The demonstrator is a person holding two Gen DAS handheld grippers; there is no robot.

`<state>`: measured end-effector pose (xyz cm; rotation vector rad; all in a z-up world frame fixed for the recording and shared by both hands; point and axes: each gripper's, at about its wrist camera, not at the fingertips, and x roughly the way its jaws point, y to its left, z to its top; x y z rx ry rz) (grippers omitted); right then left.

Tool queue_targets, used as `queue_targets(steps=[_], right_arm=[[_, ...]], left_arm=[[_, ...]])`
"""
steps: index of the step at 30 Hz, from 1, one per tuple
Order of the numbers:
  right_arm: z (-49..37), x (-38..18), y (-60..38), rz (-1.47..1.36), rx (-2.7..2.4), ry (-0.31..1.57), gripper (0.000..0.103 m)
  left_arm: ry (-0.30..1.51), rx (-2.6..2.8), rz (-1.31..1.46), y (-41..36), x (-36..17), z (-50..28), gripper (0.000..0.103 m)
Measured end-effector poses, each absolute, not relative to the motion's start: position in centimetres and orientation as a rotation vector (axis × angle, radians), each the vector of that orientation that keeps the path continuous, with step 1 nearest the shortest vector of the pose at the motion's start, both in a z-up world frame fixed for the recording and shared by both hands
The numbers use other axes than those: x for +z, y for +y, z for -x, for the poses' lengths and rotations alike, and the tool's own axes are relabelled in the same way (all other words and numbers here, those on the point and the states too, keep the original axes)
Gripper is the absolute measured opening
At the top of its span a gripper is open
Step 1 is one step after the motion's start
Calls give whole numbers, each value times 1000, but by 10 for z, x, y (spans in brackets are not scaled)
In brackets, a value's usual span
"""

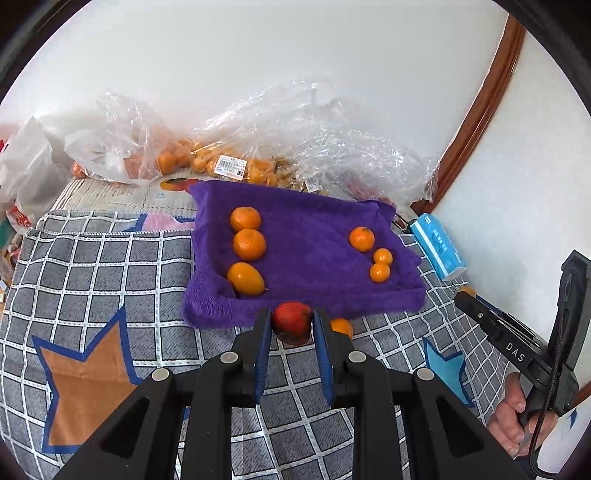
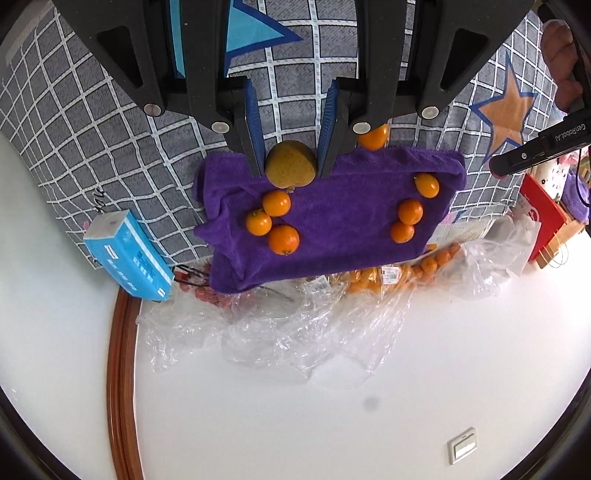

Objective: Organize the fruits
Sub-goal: 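Lift the yellow-green and red fruits and carry them toward the towel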

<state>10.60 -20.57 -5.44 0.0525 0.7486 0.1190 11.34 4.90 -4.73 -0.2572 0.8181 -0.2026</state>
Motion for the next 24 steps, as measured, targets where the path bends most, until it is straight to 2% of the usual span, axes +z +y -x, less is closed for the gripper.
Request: queue_targets(steps=[24], right_arm=[[-139, -49, -195, -29, 108, 747, 28]], left_arm=[[812, -217, 289, 60, -42, -147, 22]])
